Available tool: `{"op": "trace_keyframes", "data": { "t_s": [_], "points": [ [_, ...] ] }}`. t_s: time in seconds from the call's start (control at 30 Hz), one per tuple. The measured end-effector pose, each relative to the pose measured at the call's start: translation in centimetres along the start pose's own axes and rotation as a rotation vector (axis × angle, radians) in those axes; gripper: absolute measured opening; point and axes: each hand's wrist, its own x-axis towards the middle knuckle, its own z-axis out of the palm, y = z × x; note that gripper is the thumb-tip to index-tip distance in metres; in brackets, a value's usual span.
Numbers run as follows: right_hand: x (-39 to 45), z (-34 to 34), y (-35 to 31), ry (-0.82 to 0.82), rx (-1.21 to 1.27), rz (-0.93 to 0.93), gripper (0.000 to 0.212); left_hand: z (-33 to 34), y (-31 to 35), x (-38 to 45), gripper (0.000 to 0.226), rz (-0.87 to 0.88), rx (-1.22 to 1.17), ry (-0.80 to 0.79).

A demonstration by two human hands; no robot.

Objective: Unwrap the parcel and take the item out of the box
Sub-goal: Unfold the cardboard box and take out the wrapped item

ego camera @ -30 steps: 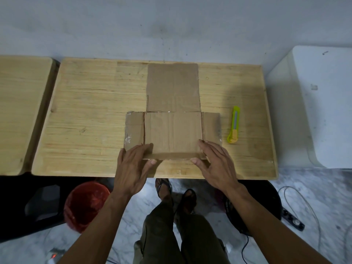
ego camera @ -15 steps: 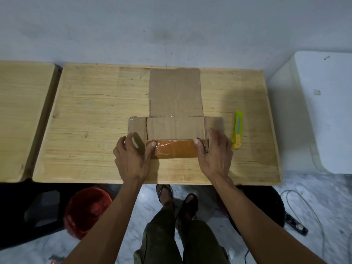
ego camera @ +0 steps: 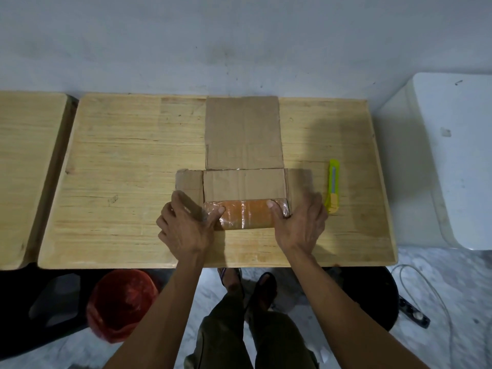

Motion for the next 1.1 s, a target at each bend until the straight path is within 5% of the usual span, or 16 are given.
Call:
{"op": "trace_keyframes", "data": {
  "t_s": [0.23,0.7,1.1],
  "points": [
    [1.2,-1.7,-1.0,0.000,0.258,0.163,0.110,-0.4,0.8,0.0,0.107,0.044,-0.075,0.083],
    [2.2,-2.2,-1.0,-0.017,0.353,0.231,0.124,-0.1,1.6,-0.8,0.106,0.042,-0.111,0.084],
    [2.4,-2.8,-0.8,-0.029,0.399,0.326,0.117,-0.4,1.7,-1.0,0.104,0.044,-0.130,0.066]
  ]
}}
